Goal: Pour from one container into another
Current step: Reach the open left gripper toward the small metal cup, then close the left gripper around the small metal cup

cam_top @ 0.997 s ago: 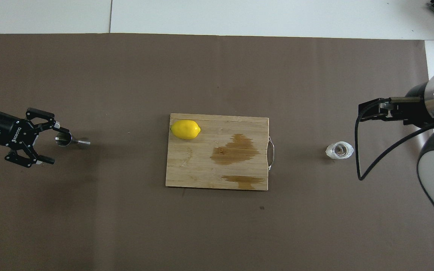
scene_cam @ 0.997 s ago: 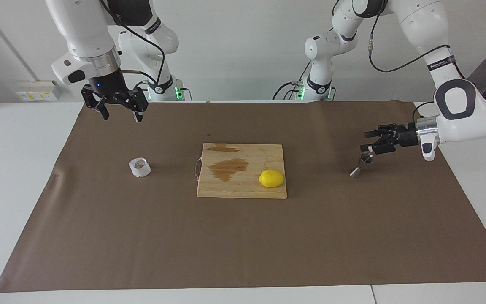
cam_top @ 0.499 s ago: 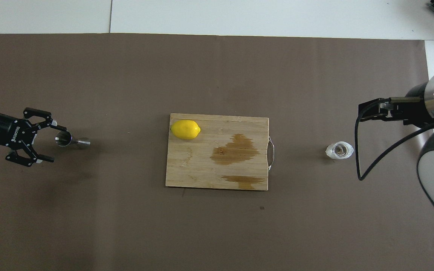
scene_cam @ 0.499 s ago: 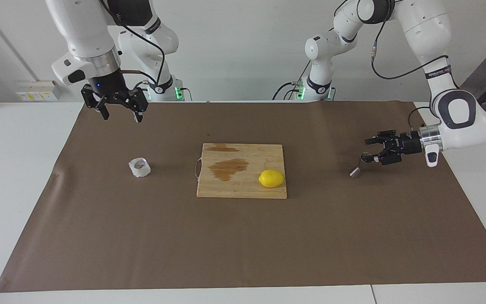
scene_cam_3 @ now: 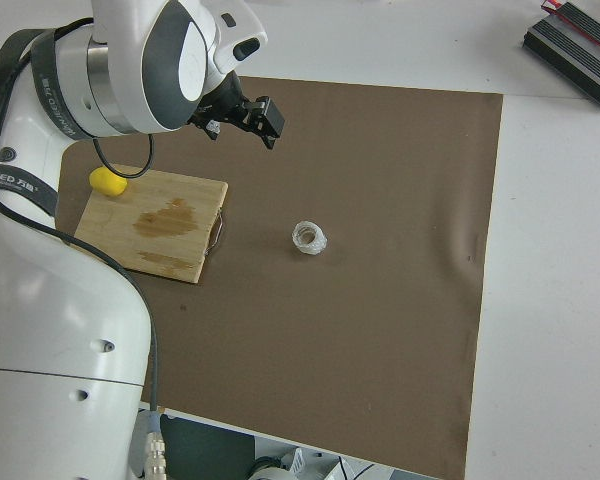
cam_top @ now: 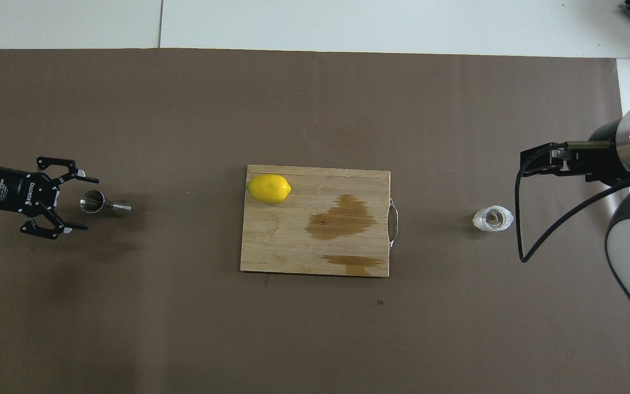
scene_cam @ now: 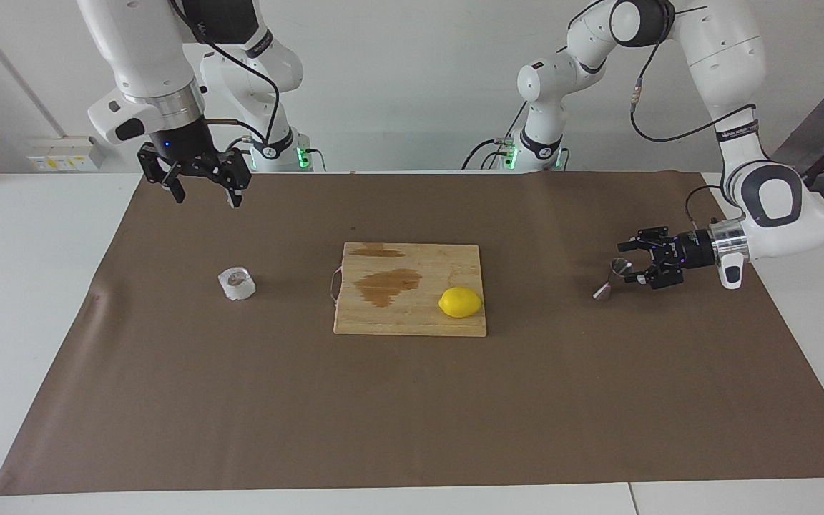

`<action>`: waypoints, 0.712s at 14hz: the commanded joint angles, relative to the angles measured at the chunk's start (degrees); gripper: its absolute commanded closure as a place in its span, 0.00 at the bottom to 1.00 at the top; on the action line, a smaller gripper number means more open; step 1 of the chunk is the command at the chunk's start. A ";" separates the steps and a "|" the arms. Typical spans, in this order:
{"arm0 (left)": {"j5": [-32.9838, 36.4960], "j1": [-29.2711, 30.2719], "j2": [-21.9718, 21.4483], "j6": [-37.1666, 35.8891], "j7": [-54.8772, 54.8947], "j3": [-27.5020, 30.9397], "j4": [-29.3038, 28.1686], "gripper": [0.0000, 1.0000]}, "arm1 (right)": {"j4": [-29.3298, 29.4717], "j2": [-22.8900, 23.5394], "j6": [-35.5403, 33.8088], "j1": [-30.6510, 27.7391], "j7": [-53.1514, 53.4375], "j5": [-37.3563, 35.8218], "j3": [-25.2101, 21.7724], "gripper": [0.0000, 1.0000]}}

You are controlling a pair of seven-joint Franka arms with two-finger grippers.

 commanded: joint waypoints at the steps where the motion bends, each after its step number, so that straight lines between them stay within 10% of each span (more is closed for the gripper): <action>1: -2.39 0.41 1.11 0.39 -1.56 -0.35 -0.94 0.00 | 0.36 -0.14 -1.12 -0.84 -1.43 1.61 0.41 0.00; 10: -5.12 0.76 1.03 0.39 -2.01 -0.35 -3.05 0.00 | 0.36 -0.14 -1.03 -0.84 -1.43 1.61 0.41 0.00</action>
